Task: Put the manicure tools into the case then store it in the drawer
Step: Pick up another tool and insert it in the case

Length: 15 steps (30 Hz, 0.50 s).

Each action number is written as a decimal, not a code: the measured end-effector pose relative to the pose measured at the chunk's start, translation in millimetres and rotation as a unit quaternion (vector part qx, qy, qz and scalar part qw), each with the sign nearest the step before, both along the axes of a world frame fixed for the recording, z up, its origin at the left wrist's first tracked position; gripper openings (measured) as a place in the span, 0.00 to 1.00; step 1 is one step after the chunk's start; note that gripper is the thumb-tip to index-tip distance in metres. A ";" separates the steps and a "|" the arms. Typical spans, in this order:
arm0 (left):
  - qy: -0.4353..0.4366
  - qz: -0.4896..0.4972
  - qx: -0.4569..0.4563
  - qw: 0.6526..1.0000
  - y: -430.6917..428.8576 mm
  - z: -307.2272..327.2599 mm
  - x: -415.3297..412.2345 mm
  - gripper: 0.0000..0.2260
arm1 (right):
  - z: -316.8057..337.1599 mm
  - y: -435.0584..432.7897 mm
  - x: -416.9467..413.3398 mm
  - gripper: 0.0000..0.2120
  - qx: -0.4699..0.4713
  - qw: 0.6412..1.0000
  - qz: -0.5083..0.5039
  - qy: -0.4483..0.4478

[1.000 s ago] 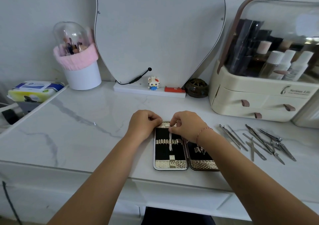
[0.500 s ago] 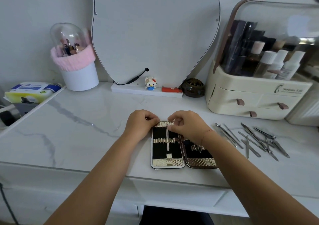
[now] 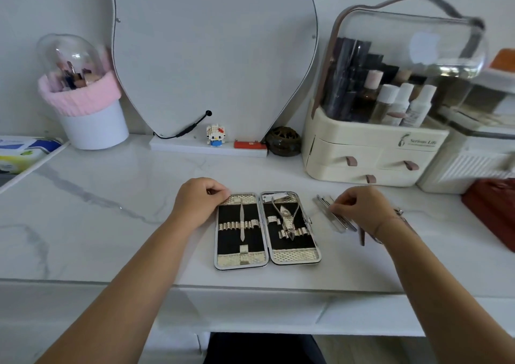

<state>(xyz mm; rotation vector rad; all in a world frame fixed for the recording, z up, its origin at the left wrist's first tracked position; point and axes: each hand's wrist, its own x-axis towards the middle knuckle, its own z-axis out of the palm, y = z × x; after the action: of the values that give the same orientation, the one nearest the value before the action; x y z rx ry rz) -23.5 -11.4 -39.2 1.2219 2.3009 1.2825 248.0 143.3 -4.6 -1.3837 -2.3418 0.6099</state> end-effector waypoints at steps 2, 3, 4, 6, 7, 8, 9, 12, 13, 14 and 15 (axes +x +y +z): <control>0.002 0.000 0.001 1.000 -0.6 0.2 1.0 0.02 | 1.1 1.4 -5.0 0.07 -0.006 1.000 -0.005 -0.028; 0.004 -0.001 0.002 1.000 -0.8 0.4 1.2 0.02 | 2.4 2.4 -6.8 0.08 -0.017 0.999 -0.004 -0.040; 0.005 -0.001 0.004 1.000 -0.9 0.4 1.3 0.02 | 3.9 3.5 -8.3 0.09 -0.030 0.998 -0.005 -0.052; 0.004 -0.001 0.006 1.000 -1.1 0.5 1.2 0.02 | 7.2 4.7 -10.3 0.10 -0.046 0.996 -0.007 -0.074; 0.005 -0.001 0.006 1.000 -1.0 0.5 1.1 0.02 | 9.0 4.9 -11.0 0.10 -0.053 0.995 -0.006 -0.080; 0.007 -0.002 0.003 1.000 -0.9 0.3 1.0 0.03 | 10.7 5.0 -11.6 0.10 -0.062 0.995 -0.006 -0.082; 0.007 -0.002 0.002 1.000 -0.9 0.3 1.1 0.03 | 11.9 5.0 -12.0 0.11 -0.070 0.994 -0.005 -0.082; 0.003 -0.002 0.004 1.000 -1.3 0.5 1.7 0.02 | 12.1 6.8 -12.1 0.11 -0.081 0.994 -0.005 -0.079; 0.002 -0.002 0.006 1.000 -1.3 0.6 1.7 0.02 | 11.2 7.7 -11.8 0.11 -0.080 0.994 -0.005 -0.079; 0.000 -0.001 0.008 1.000 -1.5 0.7 1.8 0.02 | 10.2 8.6 -11.2 0.12 -0.080 0.994 -0.006 -0.077; -0.001 0.000 0.008 1.000 -1.5 0.9 1.8 0.02 | 9.4 9.5 -10.3 0.12 -0.079 0.994 -0.006 -0.073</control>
<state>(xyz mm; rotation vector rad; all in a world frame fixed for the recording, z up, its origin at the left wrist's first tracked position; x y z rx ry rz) -21.7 -12.9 -38.3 1.2245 2.2927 1.3049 237.7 152.8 4.9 -1.5589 -2.4414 0.7283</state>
